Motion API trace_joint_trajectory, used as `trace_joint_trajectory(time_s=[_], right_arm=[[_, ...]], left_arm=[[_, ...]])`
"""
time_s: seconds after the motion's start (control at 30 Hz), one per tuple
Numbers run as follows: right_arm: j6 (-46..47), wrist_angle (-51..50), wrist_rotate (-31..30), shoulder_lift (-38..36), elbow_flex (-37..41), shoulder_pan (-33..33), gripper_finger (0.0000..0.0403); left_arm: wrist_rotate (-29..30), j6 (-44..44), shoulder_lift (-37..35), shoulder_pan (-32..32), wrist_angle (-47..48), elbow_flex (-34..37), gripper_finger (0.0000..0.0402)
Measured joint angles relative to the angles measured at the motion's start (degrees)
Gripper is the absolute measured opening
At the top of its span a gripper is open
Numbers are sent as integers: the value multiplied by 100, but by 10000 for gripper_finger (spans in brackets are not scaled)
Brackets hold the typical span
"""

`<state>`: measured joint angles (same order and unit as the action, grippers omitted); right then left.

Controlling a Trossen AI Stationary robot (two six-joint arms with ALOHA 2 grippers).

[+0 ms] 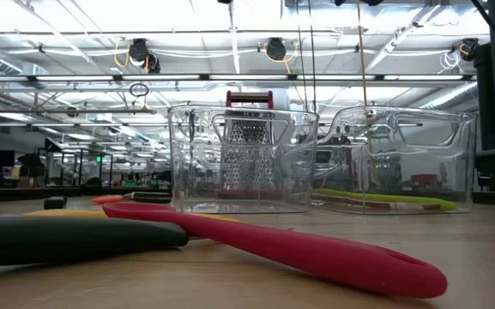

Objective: Pick & Place Kitchen Items
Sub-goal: Put the green spatula into the left transparent bin

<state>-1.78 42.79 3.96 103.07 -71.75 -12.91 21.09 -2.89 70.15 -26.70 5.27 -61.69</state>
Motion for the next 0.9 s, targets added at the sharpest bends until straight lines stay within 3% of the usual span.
trace_joint_trajectory(time_s=[0.3,0.5,0.77,0.9], right_arm=[[80,-617,-230,-2,-6,16,129],[42,-1269,-379,-4,-9,-2,174],[-199,-2030,-369,-97,-9,0,195],[-310,-2518,-373,-306,-9,0,192]], left_arm=[[443,-1335,-4,-4,729,4,9],[482,-2647,-174,4,1395,13,9],[516,-4361,-540,-44,2274,9,9],[255,-5490,-629,-46,2871,9,9]])
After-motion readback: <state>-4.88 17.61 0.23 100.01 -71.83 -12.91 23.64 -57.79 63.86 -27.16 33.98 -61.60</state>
